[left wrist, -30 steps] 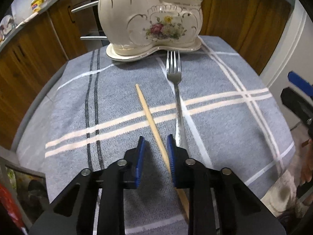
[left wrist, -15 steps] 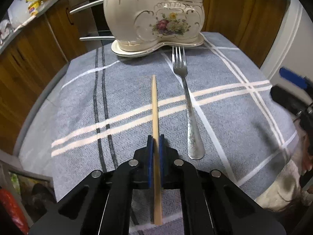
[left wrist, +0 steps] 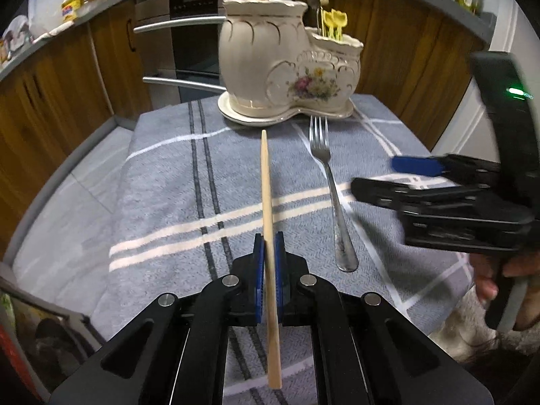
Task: Organize utensils
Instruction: 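Close the left tool on the last chopstick while the right tool grips the silver fork, then lift the chopstick over the tall cup while the right tool lifts the fork over the short cup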
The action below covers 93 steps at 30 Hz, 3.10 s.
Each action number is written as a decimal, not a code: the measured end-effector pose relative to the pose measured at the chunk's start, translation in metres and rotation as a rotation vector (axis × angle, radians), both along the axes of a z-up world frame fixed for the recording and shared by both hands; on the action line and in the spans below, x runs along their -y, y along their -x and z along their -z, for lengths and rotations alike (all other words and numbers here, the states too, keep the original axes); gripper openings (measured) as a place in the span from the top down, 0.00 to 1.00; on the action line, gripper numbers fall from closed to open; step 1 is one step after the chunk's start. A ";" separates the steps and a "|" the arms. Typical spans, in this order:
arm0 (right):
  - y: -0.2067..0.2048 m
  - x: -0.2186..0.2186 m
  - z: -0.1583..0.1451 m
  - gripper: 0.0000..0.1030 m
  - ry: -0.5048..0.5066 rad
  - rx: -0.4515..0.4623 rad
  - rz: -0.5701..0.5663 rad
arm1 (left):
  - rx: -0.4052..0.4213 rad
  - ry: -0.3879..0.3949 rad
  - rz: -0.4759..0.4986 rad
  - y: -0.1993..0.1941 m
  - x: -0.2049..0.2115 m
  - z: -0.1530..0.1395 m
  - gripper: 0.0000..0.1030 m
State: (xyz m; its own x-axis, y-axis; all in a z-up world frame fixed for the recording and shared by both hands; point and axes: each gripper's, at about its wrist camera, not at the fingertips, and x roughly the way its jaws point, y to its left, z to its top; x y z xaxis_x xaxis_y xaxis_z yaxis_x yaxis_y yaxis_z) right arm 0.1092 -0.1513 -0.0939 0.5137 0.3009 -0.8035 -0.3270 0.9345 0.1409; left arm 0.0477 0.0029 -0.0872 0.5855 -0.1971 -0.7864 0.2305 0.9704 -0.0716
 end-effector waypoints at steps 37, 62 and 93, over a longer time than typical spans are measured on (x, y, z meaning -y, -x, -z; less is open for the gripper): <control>0.007 0.005 0.011 0.95 0.147 -0.001 -0.145 | 0.029 0.053 0.031 -0.007 -0.003 -0.001 0.94; 0.004 0.056 -0.087 0.95 -0.177 0.525 -0.069 | 0.348 0.178 0.115 -0.036 0.006 -0.081 0.94; -0.095 0.068 -0.105 0.95 -0.308 0.598 0.106 | 0.640 0.331 -0.080 -0.149 -0.009 -0.100 0.94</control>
State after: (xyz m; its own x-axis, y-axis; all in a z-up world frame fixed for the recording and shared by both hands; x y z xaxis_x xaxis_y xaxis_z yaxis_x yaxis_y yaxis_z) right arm 0.2045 -0.2190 0.0111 0.8824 0.3937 -0.2577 -0.3402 0.9121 0.2288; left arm 0.1971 0.0117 0.0127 0.9338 -0.3025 -0.1910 0.2548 0.9371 -0.2388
